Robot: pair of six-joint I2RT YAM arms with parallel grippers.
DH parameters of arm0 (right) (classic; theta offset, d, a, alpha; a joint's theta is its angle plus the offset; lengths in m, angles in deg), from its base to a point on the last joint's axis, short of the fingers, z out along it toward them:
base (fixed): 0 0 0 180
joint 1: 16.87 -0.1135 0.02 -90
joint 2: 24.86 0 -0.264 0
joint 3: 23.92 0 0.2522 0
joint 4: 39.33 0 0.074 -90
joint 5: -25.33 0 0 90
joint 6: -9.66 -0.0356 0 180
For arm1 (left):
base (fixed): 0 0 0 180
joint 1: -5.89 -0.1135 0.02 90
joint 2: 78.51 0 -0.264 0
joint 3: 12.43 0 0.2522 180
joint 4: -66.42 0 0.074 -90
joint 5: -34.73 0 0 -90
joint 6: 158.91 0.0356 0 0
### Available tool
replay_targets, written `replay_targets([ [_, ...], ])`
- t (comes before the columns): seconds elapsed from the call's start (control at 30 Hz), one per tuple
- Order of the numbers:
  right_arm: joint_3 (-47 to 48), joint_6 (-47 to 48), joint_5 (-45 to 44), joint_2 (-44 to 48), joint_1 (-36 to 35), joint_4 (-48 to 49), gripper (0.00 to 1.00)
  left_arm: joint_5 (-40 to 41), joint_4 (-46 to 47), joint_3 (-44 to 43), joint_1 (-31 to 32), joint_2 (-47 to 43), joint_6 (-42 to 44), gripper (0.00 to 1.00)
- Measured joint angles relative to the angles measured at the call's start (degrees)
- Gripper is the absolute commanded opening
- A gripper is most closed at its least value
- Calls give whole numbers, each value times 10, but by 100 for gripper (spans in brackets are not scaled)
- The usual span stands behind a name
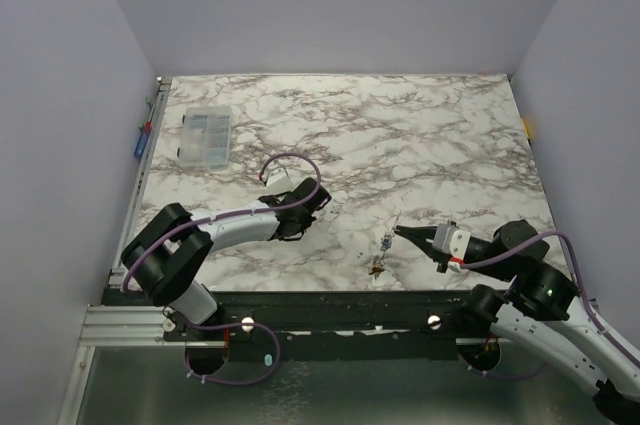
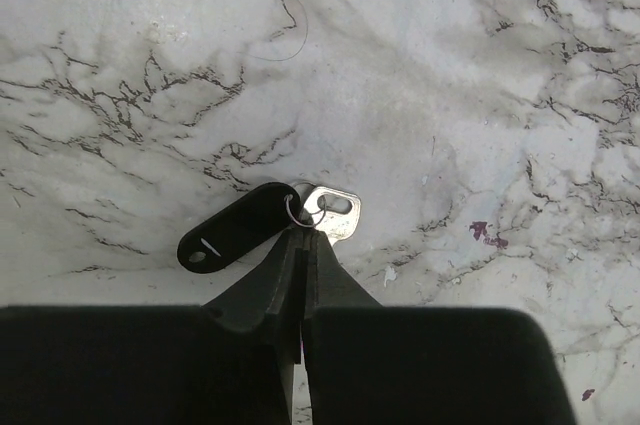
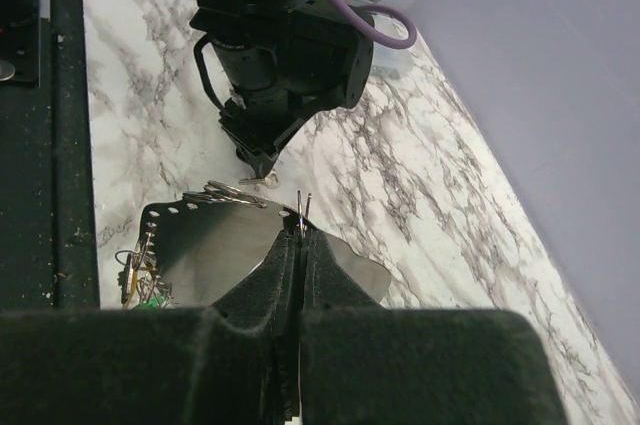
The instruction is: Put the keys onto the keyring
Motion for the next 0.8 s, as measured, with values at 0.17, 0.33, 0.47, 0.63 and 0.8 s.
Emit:
replay_targets([
  [0.17, 0, 0, 0, 0, 0, 0, 1, 1, 0, 0, 0, -5, 28, 0],
  [0.33, 0, 0, 0, 0, 0, 0, 1, 1, -1, -2, 0, -12, 73, 0],
  [0.47, 0, 0, 0, -1, 0, 0, 1, 1, -9, -18, 1, -19, 134, 16],
  [0.63, 0, 0, 0, -2, 0, -4, 1, -13, -25, -39, 1, -47, 231, 60],
  [0.8, 0, 0, 0, -4, 0, -10, 1, -53, -52, -70, 1, -47, 386, 68],
])
